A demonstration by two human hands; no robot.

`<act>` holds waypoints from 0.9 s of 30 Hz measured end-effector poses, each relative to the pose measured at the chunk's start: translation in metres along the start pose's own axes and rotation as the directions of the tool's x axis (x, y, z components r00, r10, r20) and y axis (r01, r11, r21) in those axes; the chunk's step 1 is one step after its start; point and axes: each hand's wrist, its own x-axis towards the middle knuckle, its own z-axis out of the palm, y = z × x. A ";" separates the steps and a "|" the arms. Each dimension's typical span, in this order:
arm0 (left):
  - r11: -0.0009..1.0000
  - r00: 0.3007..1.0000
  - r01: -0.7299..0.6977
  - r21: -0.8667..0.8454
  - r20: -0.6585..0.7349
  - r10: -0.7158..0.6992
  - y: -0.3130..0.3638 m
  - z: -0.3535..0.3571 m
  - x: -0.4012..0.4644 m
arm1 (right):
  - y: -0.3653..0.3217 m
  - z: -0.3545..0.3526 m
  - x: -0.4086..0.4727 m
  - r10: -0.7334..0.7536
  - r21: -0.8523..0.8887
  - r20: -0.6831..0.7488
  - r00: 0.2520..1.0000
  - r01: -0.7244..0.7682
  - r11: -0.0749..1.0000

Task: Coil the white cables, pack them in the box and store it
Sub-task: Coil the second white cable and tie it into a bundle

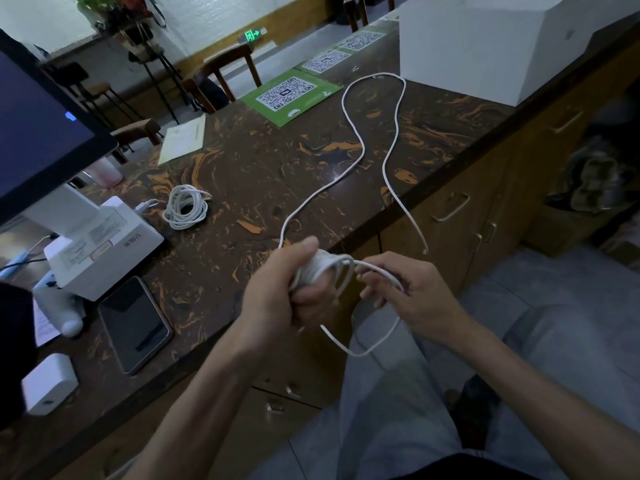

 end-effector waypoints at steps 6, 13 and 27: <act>0.953 0.975 -0.107 -0.283 -0.216 0.046 0.001 -0.005 0.007 | -0.022 -0.008 0.002 0.234 0.508 0.200 0.951 -0.305 0.805; 0.857 0.980 -0.166 -0.489 -0.179 0.087 0.005 0.005 0.022 | -0.020 0.011 0.003 0.387 0.844 0.324 0.863 -0.449 0.294; 0.976 0.931 0.133 -0.171 0.359 -0.064 -0.004 -0.002 0.010 | 0.008 -0.014 0.009 0.377 0.903 0.268 0.887 -0.367 0.223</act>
